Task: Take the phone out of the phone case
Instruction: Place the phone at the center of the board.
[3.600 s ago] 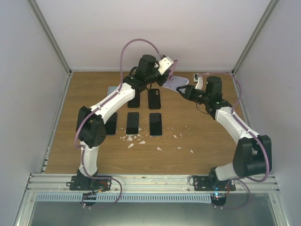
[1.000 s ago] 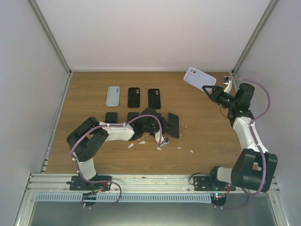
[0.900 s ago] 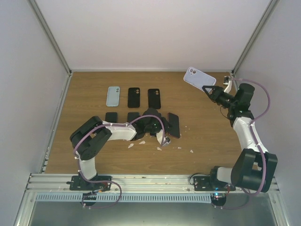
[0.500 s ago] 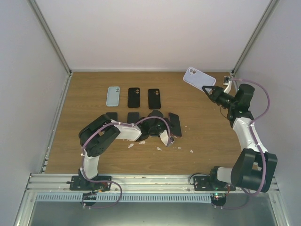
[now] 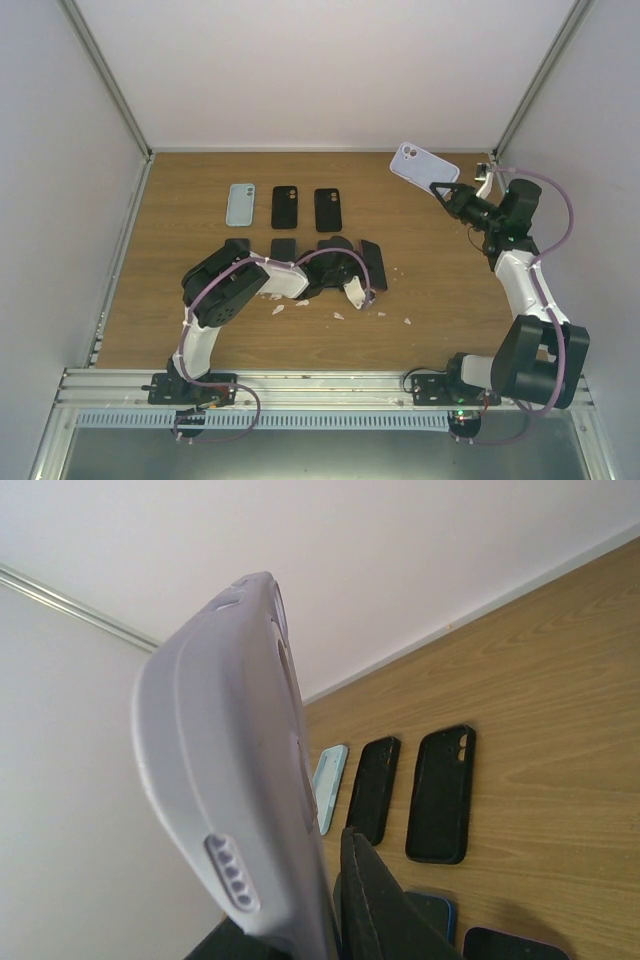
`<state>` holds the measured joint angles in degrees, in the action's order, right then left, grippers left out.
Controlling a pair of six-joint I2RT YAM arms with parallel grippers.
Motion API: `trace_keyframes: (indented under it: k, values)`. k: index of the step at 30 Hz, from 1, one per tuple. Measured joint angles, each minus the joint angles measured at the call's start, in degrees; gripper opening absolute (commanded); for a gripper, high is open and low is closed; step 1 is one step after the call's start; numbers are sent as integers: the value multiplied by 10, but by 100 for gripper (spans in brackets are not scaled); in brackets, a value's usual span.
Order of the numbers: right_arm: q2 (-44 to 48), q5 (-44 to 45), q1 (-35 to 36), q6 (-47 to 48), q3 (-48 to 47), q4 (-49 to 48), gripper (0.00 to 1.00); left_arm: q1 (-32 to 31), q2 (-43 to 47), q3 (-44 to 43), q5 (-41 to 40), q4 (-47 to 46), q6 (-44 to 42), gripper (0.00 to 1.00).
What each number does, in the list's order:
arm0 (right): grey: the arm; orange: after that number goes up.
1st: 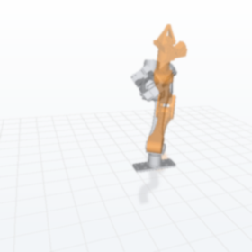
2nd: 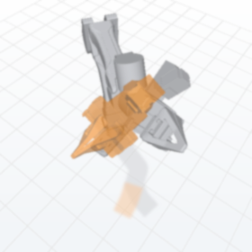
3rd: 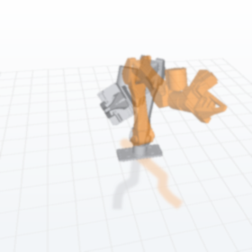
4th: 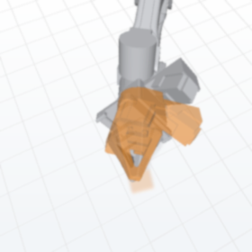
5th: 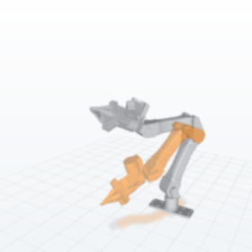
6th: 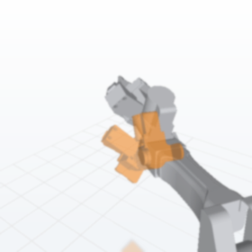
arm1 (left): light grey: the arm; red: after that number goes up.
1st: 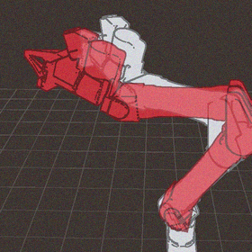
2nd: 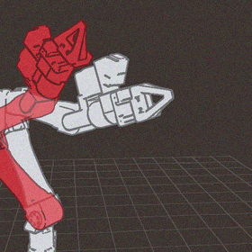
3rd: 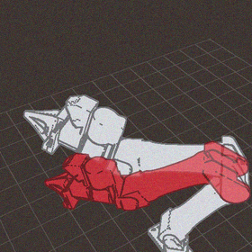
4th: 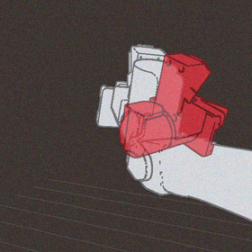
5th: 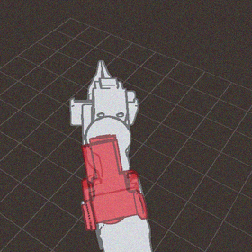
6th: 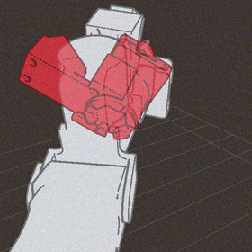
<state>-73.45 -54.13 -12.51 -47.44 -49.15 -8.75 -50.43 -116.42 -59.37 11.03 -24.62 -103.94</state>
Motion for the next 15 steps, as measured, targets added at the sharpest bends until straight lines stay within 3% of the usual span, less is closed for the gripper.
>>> trace_keyframes:
  k: [4, 15]
  values:
    - [0, 0, 0, -1, 2, -3, 1, -1, -2, -12, -2, 1, 1, 29]
    - [0, -2, 0, -7, 5, -10, 1, -5, 0, -15, -5, 22, -9, 42]
